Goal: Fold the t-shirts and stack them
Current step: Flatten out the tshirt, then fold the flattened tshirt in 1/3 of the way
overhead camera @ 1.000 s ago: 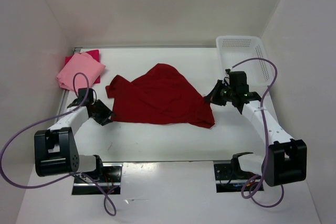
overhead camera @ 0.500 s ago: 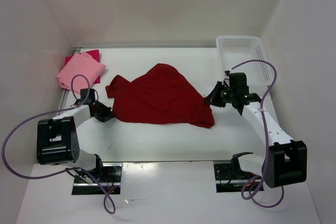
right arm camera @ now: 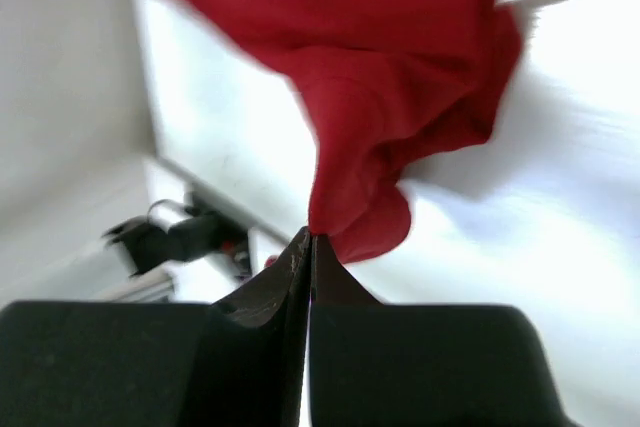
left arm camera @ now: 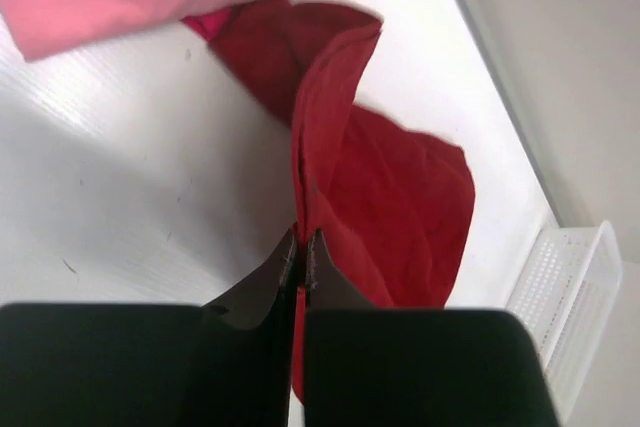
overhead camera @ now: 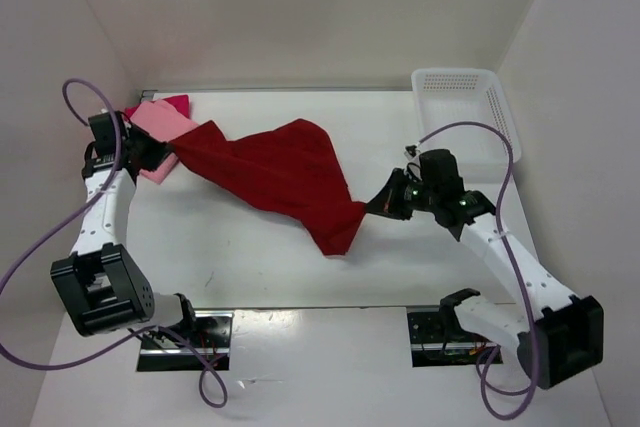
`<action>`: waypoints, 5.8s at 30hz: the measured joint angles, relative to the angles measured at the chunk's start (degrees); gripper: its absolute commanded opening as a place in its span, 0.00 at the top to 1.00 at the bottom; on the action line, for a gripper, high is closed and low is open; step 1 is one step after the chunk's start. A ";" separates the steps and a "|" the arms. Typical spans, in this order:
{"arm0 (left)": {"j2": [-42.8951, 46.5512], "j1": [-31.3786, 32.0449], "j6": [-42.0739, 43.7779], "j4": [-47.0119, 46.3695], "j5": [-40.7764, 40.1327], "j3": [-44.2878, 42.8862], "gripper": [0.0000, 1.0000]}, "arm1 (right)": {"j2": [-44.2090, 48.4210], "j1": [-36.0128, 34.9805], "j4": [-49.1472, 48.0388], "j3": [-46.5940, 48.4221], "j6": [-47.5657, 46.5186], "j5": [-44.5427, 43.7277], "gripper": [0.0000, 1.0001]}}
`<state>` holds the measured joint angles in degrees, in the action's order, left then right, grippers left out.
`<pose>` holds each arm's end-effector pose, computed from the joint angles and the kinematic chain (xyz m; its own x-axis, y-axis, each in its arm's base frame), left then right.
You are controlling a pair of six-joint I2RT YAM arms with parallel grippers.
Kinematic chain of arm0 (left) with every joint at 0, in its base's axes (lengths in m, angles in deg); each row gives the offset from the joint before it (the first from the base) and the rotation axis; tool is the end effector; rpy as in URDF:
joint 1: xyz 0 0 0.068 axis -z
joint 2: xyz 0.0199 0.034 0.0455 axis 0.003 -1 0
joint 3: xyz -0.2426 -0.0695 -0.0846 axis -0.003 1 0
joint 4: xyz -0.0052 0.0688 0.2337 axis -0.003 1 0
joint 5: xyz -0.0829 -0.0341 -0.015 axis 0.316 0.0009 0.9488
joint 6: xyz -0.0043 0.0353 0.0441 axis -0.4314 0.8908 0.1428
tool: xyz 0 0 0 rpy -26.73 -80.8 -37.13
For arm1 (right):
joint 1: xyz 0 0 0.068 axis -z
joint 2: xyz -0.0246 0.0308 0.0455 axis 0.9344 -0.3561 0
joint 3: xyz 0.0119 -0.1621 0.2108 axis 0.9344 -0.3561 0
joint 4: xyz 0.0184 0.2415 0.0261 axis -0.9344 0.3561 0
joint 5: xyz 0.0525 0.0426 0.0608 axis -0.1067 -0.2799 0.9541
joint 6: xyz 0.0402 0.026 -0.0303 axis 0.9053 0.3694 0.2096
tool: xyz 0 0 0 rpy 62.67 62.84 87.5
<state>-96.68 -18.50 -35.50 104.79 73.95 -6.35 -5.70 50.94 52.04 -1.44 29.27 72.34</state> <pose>0.2790 0.0866 0.3057 -0.2277 -0.8460 -0.4821 -0.4998 0.5264 -0.6878 0.1937 0.0825 0.2621 -0.8697 0.3324 -0.3648 -0.0342 0.6969 0.7164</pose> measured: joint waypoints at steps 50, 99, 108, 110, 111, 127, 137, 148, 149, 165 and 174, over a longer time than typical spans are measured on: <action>-21.07 5.49 -0.46 -0.79 5.35 -17.46 1.00 | 2.75 -45.48 -12.57 -22.49 20.28 -25.64 0.56; 0.57 3.39 3.74 14.60 14.05 -35.32 1.00 | -3.41 -32.13 14.12 65.40 -0.63 -46.10 1.00; 1.57 1.11 -0.59 15.26 11.17 -65.77 0.98 | -11.26 -32.04 10.78 94.71 -16.85 -56.87 1.00; 1.44 1.14 -0.81 13.75 11.43 -63.78 0.98 | -8.83 -32.00 6.71 87.73 -20.41 -59.89 1.00; 1.29 1.14 -1.03 13.05 11.63 -61.55 0.98 | -7.82 -32.00 5.64 83.84 -21.88 -61.02 1.00; -29.90 1.60 -4.07 10.01 14.51 -48.06 1.00 | -48.57 6.34 6.97 89.99 -18.58 -21.18 1.00; -33.16 0.74 -9.35 9.64 17.35 -78.53 1.00 | -48.13 22.21 -1.99 109.24 -0.07 -4.09 1.00; -17.64 -0.35 -7.10 -0.85 18.08 -40.94 1.00 | -16.31 23.23 -11.10 53.13 -5.11 0.09 1.00; -16.74 -0.39 -6.36 -1.25 17.84 -35.12 1.00 | -13.99 22.99 -11.37 45.31 -5.57 -0.11 1.00; -10.80 -2.12 6.95 1.97 13.35 9.97 1.00 | 6.08 18.51 3.45 -3.58 -4.44 -2.58 1.00; 4.55 -6.16 10.49 12.55 13.03 15.58 1.00 | 21.03 12.04 18.03 -5.86 2.71 -2.71 1.00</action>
<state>-92.14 -24.67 -25.01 117.33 86.97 9.24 15.32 62.99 70.07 -7.30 31.98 69.63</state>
